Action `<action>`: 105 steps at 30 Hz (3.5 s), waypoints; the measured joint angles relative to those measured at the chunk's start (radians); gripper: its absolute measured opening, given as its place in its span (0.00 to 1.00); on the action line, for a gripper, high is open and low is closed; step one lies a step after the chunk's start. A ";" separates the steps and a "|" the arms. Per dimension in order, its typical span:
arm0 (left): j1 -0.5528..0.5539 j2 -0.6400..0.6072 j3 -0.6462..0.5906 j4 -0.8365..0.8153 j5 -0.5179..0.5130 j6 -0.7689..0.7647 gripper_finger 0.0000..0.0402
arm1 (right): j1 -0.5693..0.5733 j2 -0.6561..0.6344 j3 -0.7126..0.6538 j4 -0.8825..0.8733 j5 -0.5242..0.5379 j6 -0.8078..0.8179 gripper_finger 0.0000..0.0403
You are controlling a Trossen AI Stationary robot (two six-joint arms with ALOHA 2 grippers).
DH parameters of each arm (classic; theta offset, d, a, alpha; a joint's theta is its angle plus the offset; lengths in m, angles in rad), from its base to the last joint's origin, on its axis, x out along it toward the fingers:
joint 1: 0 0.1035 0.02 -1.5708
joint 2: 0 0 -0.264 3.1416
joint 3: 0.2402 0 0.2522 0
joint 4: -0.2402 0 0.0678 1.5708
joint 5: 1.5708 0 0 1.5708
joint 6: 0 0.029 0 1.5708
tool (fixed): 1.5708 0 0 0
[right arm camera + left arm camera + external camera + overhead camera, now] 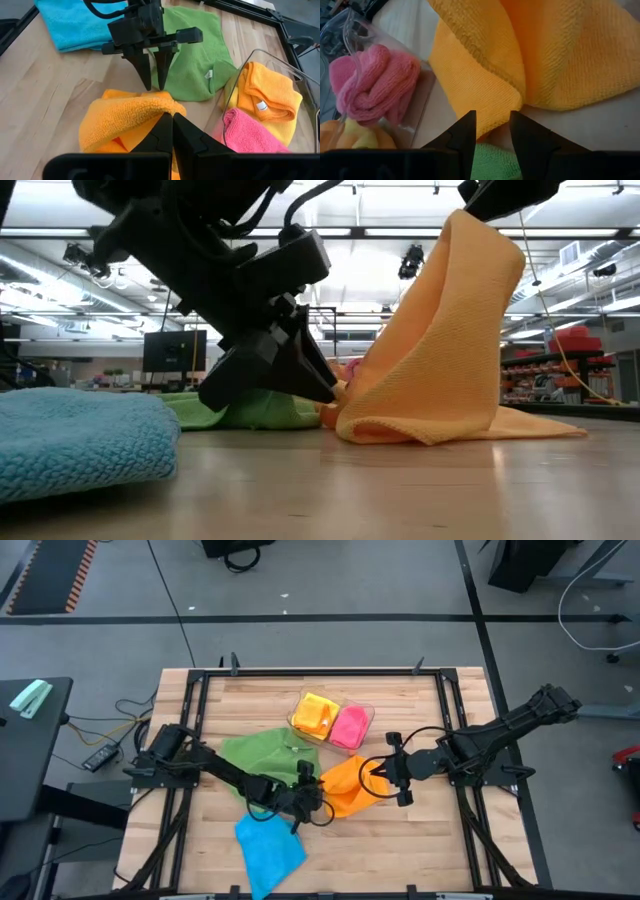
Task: Fold microfiber towels
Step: Fold the orange microfiber cloth
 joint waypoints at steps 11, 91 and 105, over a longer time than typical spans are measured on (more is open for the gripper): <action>0.006 0.004 0.050 -0.128 -0.015 -0.001 0.32 | 0.000 0.000 0.000 0.001 0.000 0.000 0.03; -0.171 -0.315 0.049 0.096 -0.082 -0.131 0.02 | 0.191 -0.119 0.012 0.178 0.029 -0.087 0.03; -0.099 -0.278 0.049 0.392 0.083 -0.153 0.05 | 0.291 -0.125 0.172 0.165 0.010 -0.070 0.03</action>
